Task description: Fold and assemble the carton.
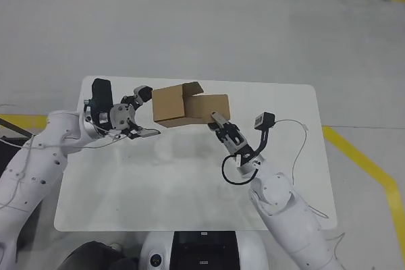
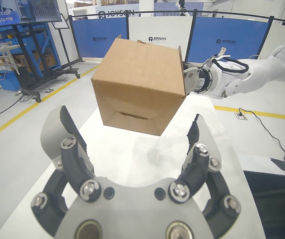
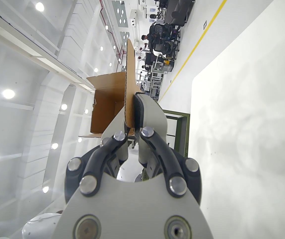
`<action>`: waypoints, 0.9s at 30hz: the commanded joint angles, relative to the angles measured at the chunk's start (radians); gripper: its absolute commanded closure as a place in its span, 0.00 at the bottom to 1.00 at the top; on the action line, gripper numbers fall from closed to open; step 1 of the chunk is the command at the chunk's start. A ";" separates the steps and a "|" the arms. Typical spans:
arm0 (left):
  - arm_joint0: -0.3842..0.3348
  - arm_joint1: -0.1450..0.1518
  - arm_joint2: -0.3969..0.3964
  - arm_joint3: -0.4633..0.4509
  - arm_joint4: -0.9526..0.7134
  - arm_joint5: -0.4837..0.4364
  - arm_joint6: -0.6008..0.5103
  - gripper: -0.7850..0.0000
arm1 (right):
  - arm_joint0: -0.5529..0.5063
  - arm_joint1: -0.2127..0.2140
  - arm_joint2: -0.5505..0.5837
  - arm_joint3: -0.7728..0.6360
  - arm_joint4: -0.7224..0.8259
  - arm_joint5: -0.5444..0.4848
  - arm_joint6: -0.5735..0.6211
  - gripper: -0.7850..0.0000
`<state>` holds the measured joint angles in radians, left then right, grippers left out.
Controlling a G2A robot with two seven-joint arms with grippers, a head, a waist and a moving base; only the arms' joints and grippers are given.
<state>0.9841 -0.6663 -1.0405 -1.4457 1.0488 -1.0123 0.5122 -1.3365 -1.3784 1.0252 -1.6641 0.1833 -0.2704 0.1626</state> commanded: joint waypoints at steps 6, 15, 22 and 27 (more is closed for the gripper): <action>-0.054 0.016 0.102 0.045 0.054 0.000 0.120 0.00 | 0.010 -0.006 -0.013 0.010 -0.003 0.003 0.004 1.00; -0.127 0.022 0.199 0.076 0.046 0.000 0.185 0.00 | 0.023 -0.014 -0.030 0.027 -0.009 0.000 0.011 1.00; -0.164 0.022 0.247 0.097 0.043 0.000 0.193 0.00 | 0.028 -0.019 -0.038 0.036 -0.011 0.001 0.014 1.00; -0.186 0.024 0.277 0.107 0.036 0.000 0.201 0.00 | 0.032 -0.022 -0.040 0.049 -0.010 -0.002 0.015 1.00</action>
<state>0.8019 -0.6431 -0.7684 -1.3409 1.0854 -1.0123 0.7102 -1.3053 -1.4001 0.9847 -1.6171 0.1728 -0.2717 0.1775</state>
